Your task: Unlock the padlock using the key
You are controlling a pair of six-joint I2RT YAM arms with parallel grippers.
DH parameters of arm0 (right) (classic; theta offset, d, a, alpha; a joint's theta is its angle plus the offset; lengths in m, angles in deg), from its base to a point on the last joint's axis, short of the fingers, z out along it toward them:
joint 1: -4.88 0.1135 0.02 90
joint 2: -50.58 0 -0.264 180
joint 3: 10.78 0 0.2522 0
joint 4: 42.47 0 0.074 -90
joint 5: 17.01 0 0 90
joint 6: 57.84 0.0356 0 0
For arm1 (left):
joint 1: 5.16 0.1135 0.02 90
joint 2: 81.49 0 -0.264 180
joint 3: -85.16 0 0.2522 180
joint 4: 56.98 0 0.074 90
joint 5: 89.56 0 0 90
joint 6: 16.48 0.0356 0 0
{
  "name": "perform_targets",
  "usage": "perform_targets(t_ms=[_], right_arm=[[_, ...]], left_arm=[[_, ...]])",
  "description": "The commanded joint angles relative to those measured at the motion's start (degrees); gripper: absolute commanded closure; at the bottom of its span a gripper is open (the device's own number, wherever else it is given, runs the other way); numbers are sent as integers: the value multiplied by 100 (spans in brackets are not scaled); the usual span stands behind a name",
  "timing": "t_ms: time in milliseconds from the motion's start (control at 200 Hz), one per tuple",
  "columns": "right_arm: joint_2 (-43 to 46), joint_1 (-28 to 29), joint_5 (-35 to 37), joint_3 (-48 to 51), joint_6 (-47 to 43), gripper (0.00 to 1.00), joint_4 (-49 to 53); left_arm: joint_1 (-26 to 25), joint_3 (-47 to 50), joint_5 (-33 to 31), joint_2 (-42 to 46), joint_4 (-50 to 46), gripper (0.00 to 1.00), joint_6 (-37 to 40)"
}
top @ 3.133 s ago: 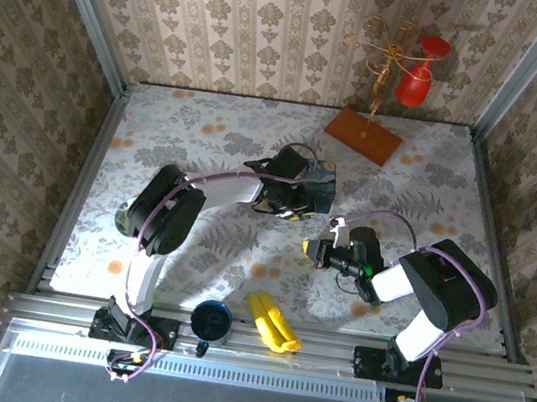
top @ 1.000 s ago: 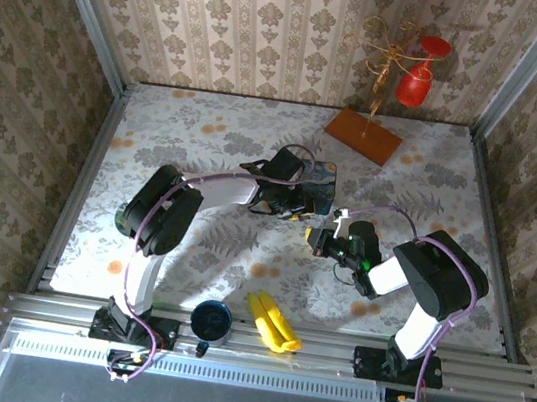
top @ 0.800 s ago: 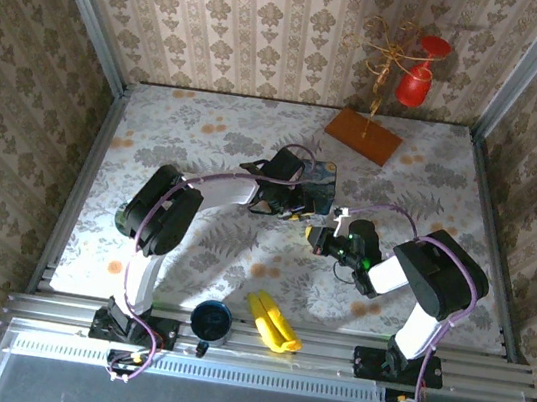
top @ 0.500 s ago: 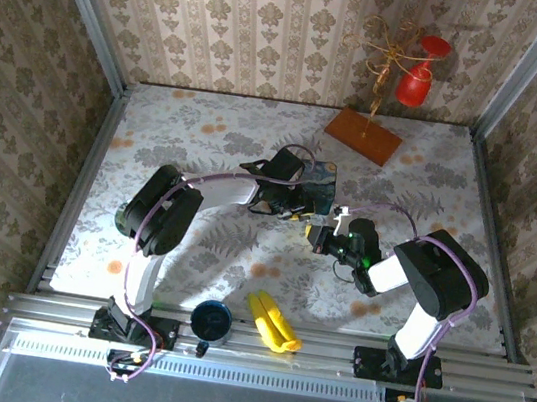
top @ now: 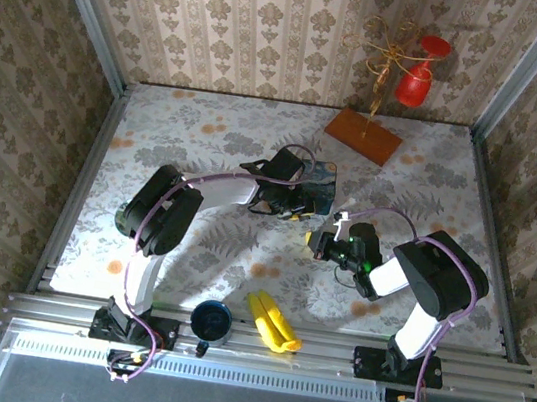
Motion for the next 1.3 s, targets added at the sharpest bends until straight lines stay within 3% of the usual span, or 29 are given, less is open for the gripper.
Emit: perform_targets(t_ms=[0,1296], right_arm=[[-28,9,-123,36,16,100,-173],[46,21,-3,-182,42,100,-208]], left_arm=[[15,-6,189,141,-50,100,-104],[7,64,200,71,-74,100,-62]])
